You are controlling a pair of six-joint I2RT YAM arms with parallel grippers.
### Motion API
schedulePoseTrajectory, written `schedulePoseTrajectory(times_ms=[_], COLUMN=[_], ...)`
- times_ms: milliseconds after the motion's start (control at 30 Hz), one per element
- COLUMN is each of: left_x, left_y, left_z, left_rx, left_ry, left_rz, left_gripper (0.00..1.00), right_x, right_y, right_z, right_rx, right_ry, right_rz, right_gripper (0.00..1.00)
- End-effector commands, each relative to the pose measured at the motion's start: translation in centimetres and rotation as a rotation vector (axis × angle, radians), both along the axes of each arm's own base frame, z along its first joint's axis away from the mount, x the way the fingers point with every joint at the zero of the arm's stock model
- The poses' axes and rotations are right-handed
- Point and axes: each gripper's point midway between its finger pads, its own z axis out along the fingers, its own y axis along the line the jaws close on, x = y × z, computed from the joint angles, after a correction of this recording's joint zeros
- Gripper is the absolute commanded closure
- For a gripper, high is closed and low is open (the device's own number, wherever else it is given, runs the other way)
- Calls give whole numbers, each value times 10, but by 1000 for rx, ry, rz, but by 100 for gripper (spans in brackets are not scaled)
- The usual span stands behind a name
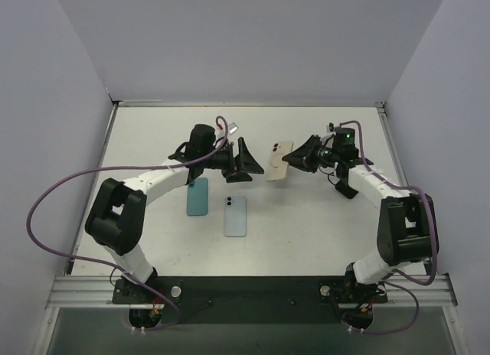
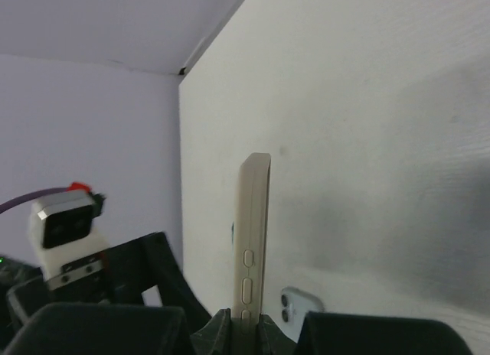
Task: Take the phone out of the phone case
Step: Adjust the phone.
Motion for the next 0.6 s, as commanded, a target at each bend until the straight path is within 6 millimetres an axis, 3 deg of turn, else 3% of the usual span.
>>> schedulePoseTrajectory(times_ms=[0,33,233,367,567], left_x=[-1,12,8,10,16], left_y=[15,25,32,29,27], left_z=[22,41,67,70,70], left_rx=[-229,-326,-517,-561,-563], left_ry=[-1,-37,-62,-61,-49], left_rz=[-24,15,-9,-9,0], left_gripper=[7,7,7,7,12], right_x=[-20,-21,-50,-68,-83], right_y=[28,31,54,70,82], right_z=[81,91,114,109,85], right_rx=[262,286,398,390,292], right_ry=[-231,-279,-323,-308,-252], right_rz=[185,209,384,456,498], right_gripper=[100,100,100,100,100])
